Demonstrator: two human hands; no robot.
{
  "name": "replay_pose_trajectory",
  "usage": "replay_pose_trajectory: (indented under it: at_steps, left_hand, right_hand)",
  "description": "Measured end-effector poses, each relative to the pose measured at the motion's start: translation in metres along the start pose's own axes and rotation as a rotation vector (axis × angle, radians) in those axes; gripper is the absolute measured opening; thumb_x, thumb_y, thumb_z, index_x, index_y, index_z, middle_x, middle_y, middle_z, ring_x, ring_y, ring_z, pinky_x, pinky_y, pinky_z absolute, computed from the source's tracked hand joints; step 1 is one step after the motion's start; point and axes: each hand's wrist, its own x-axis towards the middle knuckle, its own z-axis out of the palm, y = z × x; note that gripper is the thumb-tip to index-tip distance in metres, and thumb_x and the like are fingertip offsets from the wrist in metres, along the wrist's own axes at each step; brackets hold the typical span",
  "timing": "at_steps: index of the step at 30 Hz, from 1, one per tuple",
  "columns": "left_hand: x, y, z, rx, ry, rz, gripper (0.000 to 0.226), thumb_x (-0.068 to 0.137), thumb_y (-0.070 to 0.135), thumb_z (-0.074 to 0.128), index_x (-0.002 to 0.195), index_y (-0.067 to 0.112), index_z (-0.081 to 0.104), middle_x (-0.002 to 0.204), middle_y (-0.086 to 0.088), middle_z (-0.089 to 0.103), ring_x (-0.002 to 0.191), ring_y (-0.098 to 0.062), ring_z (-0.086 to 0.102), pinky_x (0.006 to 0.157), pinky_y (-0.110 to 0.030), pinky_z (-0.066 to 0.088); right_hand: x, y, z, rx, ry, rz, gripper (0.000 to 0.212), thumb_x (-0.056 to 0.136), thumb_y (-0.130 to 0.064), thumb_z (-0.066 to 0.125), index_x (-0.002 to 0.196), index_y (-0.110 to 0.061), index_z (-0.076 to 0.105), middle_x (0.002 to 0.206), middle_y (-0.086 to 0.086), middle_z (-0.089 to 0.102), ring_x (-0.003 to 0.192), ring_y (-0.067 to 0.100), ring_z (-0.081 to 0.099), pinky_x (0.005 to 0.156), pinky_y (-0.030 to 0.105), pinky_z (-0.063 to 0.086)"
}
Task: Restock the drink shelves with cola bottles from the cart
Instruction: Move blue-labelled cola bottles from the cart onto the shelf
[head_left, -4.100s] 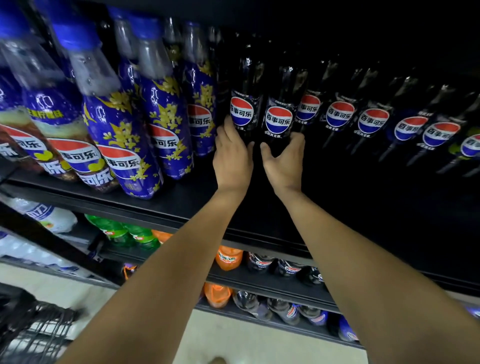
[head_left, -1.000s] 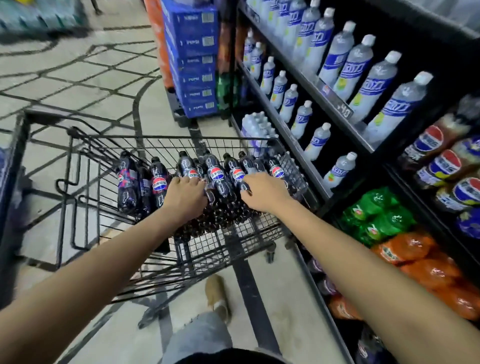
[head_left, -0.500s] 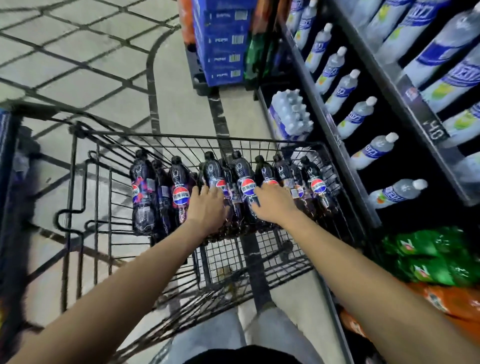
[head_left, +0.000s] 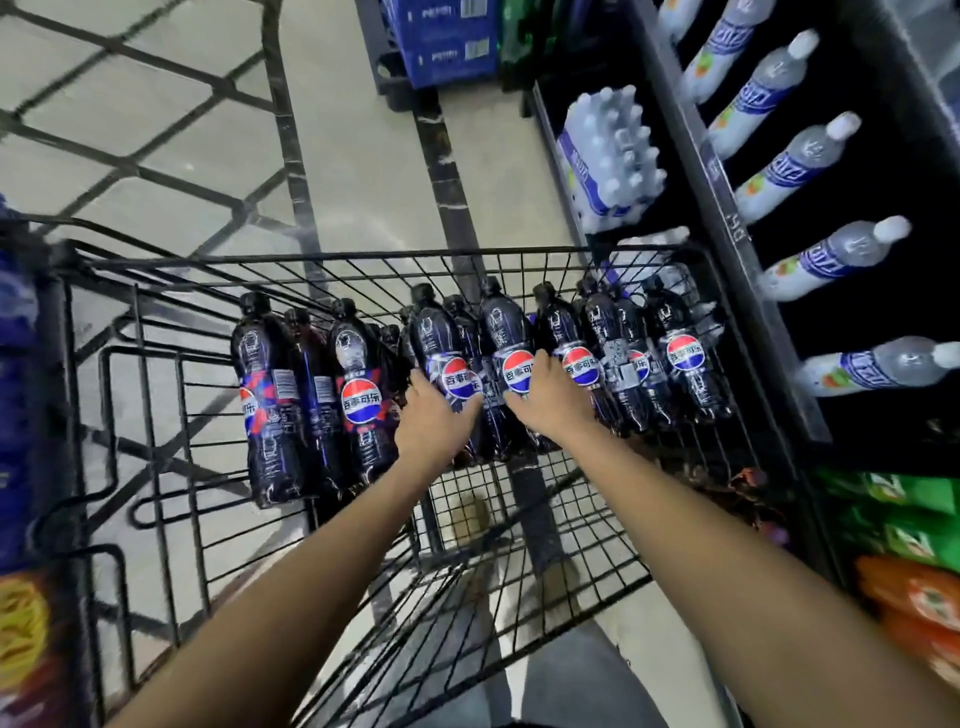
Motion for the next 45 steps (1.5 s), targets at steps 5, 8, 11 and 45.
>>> replay_pose_trajectory:
  at_steps: [5, 8, 11, 45]
  left_hand:
    - [0.014, 0.005, 0.008, -0.147, 0.036, -0.079, 0.100, 0.085, 0.054, 0.063, 0.149, 0.000, 0.008, 0.153, -0.018, 0.024, 0.132, -0.033, 0.041, 0.099, -0.044, 0.042]
    - [0.018, 0.006, 0.008, -0.236, 0.051, -0.104, 0.087, 0.083, 0.048, 0.069, 0.140, 0.001, 0.022, 0.140, -0.018, 0.038, 0.115, -0.034, 0.052, 0.089, -0.043, 0.049]
    - [0.019, 0.005, 0.007, -0.255, 0.037, -0.110, 0.083, 0.083, 0.045, 0.070, 0.137, 0.002, 0.024, 0.136, -0.018, 0.040, 0.111, -0.034, 0.054, 0.088, -0.044, 0.050]
    - [-0.233, 0.107, 0.079, -0.399, -0.125, 0.747, 0.068, 0.090, 0.010, 0.061, 0.142, -0.005, 0.021, 0.104, 0.003, 0.051, 0.076, 0.021, 0.052, 0.066, 0.004, 0.036]
  right_hand:
    - [0.014, -0.003, 0.015, 0.129, 0.074, 0.062, 0.079, 0.087, -0.049, 0.063, 0.141, -0.003, 0.028, 0.137, 0.013, 0.046, 0.119, 0.030, 0.053, 0.081, 0.035, 0.045]
    - [0.016, -0.002, 0.020, 0.173, 0.097, 0.095, 0.076, 0.084, -0.049, 0.067, 0.135, -0.004, 0.034, 0.129, 0.012, 0.051, 0.112, 0.029, 0.056, 0.076, 0.034, 0.044]
    - [0.017, -0.003, 0.022, 0.228, 0.106, 0.137, 0.073, 0.081, -0.048, 0.070, 0.131, -0.005, 0.039, 0.126, 0.011, 0.053, 0.109, 0.029, 0.057, 0.073, 0.032, 0.041]
    - [-0.270, 0.164, -0.020, 1.052, 0.735, 0.123, 0.033, 0.065, -0.048, 0.071, 0.088, -0.032, 0.053, 0.084, -0.015, 0.065, 0.074, -0.005, 0.061, 0.065, 0.024, 0.050]
